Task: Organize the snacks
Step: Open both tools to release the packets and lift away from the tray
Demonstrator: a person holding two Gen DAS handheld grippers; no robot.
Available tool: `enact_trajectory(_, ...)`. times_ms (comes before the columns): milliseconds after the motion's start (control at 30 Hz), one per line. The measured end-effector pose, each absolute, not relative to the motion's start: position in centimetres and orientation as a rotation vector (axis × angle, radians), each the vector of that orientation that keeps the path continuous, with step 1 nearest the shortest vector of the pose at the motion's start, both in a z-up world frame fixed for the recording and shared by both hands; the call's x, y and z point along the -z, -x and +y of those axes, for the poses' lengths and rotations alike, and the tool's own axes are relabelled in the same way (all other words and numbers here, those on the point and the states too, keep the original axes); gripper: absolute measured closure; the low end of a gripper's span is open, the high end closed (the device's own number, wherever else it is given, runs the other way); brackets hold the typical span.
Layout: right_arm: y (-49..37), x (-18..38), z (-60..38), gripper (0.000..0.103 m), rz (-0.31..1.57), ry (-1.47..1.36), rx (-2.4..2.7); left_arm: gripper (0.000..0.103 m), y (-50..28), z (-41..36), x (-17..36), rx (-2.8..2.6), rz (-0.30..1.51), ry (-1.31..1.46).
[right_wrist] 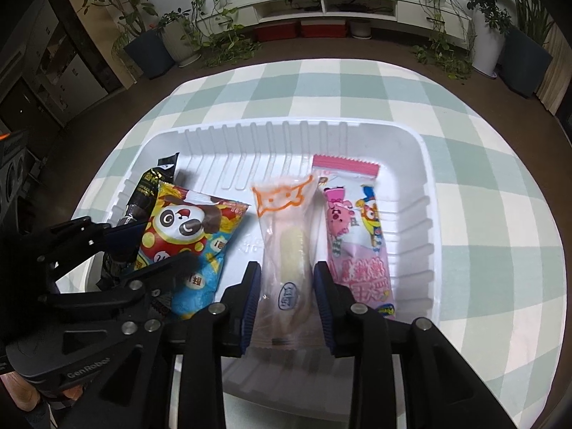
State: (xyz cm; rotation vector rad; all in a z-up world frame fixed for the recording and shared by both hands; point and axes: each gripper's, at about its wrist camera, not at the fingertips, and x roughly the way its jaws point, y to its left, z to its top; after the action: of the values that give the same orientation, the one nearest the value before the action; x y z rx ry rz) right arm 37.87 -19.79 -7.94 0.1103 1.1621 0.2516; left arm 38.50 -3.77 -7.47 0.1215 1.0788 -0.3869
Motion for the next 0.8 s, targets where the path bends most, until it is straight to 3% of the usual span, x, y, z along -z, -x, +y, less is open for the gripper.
enact_trajectory(100, -37.4, 6.9, -20.4, 0.065, 1.131, -0.123, -0.240, 0.046, -37.6, -3.2, 6.2, 0.369, 1.045, -0.119)
enact_trajectory(233, -36.0, 4.0, -21.5, 0.045, 1.051, -0.177, -0.247, 0.034, -35.8, -1.4, 3.5, 0.345, 0.975, -0.070)
enact_trajectory(300, -34.7, 1.9, -22.2, 0.037, 0.991, -0.215, -0.268, 0.014, -34.7, -0.5, 2.1, 0.351, 0.938, -0.039)
enact_trajectory(400, -32.1, -1.4, -23.7, 0.023, 0.879, -0.288, -0.285, 0.000, -32.5, 1.3, 0.0, 0.376, 0.887, 0.033)
enact_trajectory(533, -27.0, -5.1, -26.1, 0.002, 0.696, -0.430, -0.324, 0.000, -27.7, 3.9, -2.4, 0.347, 0.729, 0.088)
enact_trajectory(633, -22.4, -6.0, -27.4, 0.000, 0.584, -0.536, -0.360, 0.000, -23.8, 6.0, -3.1, 0.321, 0.638, 0.166)
enact_trajectory(800, -16.4, -3.6, -28.2, 0.000, 0.608, -0.628, -0.390, 0.000, -18.8, 8.6, -1.3, 0.142, 0.735, 0.185)
